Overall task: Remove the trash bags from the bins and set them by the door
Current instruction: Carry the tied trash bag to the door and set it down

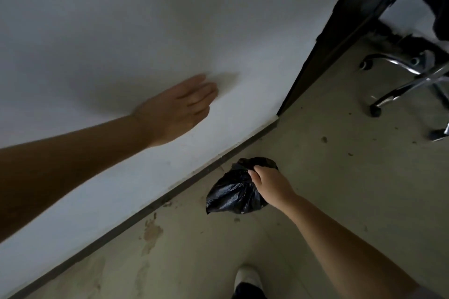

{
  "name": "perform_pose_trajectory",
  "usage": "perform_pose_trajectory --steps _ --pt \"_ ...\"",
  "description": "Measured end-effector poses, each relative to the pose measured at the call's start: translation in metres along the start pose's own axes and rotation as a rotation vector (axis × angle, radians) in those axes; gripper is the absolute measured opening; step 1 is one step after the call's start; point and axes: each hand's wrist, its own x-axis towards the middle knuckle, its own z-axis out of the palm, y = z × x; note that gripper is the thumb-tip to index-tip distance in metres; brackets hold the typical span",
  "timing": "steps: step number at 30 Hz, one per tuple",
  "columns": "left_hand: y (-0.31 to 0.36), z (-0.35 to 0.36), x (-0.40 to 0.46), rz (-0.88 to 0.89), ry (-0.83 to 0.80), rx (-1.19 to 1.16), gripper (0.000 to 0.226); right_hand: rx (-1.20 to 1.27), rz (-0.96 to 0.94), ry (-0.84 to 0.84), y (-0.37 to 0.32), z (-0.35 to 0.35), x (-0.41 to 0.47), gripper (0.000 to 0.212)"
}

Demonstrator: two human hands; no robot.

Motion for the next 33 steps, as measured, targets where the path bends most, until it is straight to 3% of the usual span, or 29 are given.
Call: perform_pose_trajectory --steps 2,5,11,14,17,21,27,33 --pt "0.001 0.002 -0.001 0.007 -0.011 0.113 0.061 -0.026 0.001 0.013 0.012 0.022 0.012 0.04" --pt "0.002 0.008 -0.001 0.048 -0.002 0.216 0.065 -0.06 0.015 0.012 0.026 0.046 0.022 0.039" --pt "0.0 0.004 0.001 0.016 -0.022 0.154 0.052 -0.082 0.084 -0.08 0.026 0.036 0.018 0.028" --pt "0.005 -0.007 0.001 0.0 -0.147 0.112 0.056 -0.08 0.095 -0.099 0.016 0.001 0.003 0.045" --pt "0.0 -0.029 0.004 -0.096 -0.132 -0.14 0.048 -0.094 0.1 -0.089 -0.004 -0.049 -0.015 0.049" --pt "0.003 -0.067 0.011 -0.19 -0.344 -0.515 0.052 -0.144 0.094 -0.163 -0.038 -0.112 -0.036 0.034" --pt "-0.034 -0.149 -0.032 -0.499 -0.432 -1.143 0.031 -0.19 -0.014 -0.102 -0.121 -0.18 -0.088 0.027" --pt "-0.057 -0.227 -0.135 -0.798 -0.484 -1.381 0.029 -0.351 -0.096 -0.195 -0.217 -0.23 -0.166 0.02"
